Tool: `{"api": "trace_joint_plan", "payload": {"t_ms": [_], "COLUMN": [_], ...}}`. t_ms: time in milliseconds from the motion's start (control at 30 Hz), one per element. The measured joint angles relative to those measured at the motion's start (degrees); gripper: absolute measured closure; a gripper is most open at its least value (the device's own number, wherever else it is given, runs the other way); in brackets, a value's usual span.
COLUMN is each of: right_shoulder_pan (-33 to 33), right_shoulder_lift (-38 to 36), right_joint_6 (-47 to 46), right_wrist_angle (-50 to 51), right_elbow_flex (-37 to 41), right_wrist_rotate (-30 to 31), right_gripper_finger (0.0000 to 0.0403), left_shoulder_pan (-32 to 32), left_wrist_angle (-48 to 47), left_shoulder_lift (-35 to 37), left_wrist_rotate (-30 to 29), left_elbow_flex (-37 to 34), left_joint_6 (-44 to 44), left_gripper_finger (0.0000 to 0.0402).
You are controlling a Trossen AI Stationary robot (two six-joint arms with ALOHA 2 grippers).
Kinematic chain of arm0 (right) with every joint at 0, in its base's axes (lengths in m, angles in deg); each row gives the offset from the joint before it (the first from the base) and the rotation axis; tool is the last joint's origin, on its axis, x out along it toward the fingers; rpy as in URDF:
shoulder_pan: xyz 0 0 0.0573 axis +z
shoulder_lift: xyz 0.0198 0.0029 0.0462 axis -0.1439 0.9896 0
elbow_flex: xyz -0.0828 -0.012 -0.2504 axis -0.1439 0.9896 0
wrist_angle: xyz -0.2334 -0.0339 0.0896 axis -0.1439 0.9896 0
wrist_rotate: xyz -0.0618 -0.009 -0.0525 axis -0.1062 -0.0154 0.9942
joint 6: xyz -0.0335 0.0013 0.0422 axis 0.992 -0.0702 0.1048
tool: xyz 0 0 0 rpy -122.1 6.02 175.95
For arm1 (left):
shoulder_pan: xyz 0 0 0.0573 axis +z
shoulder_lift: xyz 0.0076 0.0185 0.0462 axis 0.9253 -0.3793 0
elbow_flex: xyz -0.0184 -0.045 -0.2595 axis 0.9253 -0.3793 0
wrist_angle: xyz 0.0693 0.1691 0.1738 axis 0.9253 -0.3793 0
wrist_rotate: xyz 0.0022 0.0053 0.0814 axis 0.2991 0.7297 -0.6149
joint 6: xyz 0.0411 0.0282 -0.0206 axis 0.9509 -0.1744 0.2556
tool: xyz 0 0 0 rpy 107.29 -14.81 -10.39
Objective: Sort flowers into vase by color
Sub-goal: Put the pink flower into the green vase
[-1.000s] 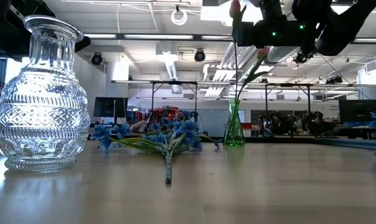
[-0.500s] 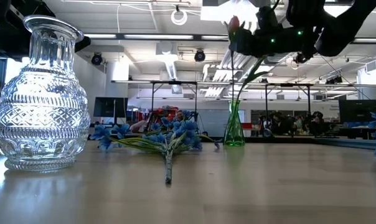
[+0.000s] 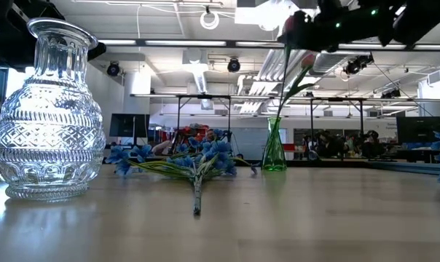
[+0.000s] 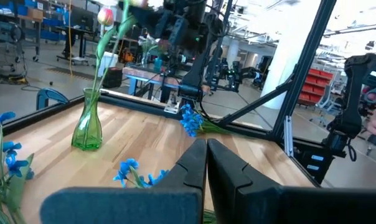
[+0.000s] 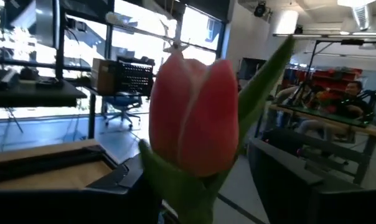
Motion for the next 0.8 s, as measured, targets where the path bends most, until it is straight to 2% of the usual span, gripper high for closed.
{"api": "trace_joint_plan", "payload": {"t_ms": [167, 333, 467, 533, 633, 800], "right_shoulder_pan": [0.77, -3.27, -7.78, -10.06, -12.16, -12.74], "right_shoulder_lift": [-2.95, -0.16, 2.88, 4.19, 6.10, 7.26], "right_joint_6": [-1.25, -3.64, -6.32, -8.53, -10.04, -7.89], "right_wrist_angle": [2.77, 1.97, 2.89, 7.09, 18.47, 35.31], "right_elbow_flex": [-0.02, -0.02, -0.89, -3.38, -9.04, -20.43], "right_wrist_rotate": [0.04, -1.38, -4.79, -8.16, -12.66, -13.42], "right_gripper_finger": [0.0185, 0.0185, 0.0184, 0.0179, 0.0162, 0.0129], "left_shoulder_pan": [0.02, 0.00, 0.02, 0.01, 0.02, 0.00], "left_wrist_angle": [2.22, 3.90, 4.69, 4.64, 4.64, 4.62], "left_shoulder_lift": [0.02, 0.02, 0.02, 0.00, 0.02, 0.01], "left_wrist_rotate": [0.00, -1.25, -2.44, -2.73, -2.76, -2.76], "left_elbow_flex": [0.00, 0.00, -0.01, 0.00, -0.01, 0.00], "left_joint_6": [0.03, 1.01, 1.11, 1.11, 1.09, 1.10], "left_gripper_finger": [0.0401, 0.0401, 0.0401, 0.0401, 0.0401, 0.0401]}}
